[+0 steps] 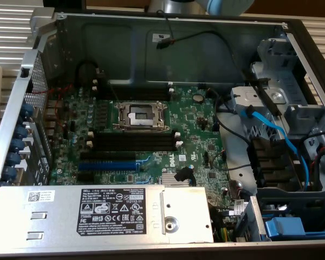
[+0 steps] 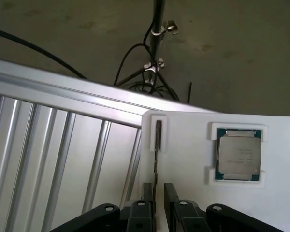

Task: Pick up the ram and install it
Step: 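Pick up the ram and move it above insertion slot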

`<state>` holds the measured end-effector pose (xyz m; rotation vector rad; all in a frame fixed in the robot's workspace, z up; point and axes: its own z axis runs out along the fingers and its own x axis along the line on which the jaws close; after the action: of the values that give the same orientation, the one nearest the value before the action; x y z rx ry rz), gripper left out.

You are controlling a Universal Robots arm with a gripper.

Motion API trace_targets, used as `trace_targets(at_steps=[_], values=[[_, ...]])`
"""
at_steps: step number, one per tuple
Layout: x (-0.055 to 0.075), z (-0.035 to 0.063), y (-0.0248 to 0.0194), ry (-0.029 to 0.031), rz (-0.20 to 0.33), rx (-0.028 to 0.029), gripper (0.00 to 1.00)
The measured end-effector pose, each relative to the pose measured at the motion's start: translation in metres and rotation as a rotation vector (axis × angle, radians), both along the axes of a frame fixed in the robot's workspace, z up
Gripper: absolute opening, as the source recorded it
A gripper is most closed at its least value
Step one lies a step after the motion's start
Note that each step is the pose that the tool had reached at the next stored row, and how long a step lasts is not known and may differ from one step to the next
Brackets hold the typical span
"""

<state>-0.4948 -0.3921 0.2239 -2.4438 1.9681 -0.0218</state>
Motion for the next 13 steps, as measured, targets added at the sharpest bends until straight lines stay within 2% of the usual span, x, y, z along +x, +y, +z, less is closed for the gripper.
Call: trace_targets(at_steps=[2, 3, 5, 7, 13], values=[[-0.002, -0.0003, 0.0, -0.0261, 0.0, -0.0031, 0.24], [-0.002, -0.0007, 0.0, -0.0359, 0.0, -0.0039, 0.24], [-0.002, -0.002, -0.0004, -0.0485, 0.0, -0.0041, 0.24], [-0.002, -0.0051, -0.0005, -0.053, 0.0, -0.0039, 0.24], [-0.002, -0.0143, -0.0005, -0.053, 0.0, -0.0026, 0.24]])
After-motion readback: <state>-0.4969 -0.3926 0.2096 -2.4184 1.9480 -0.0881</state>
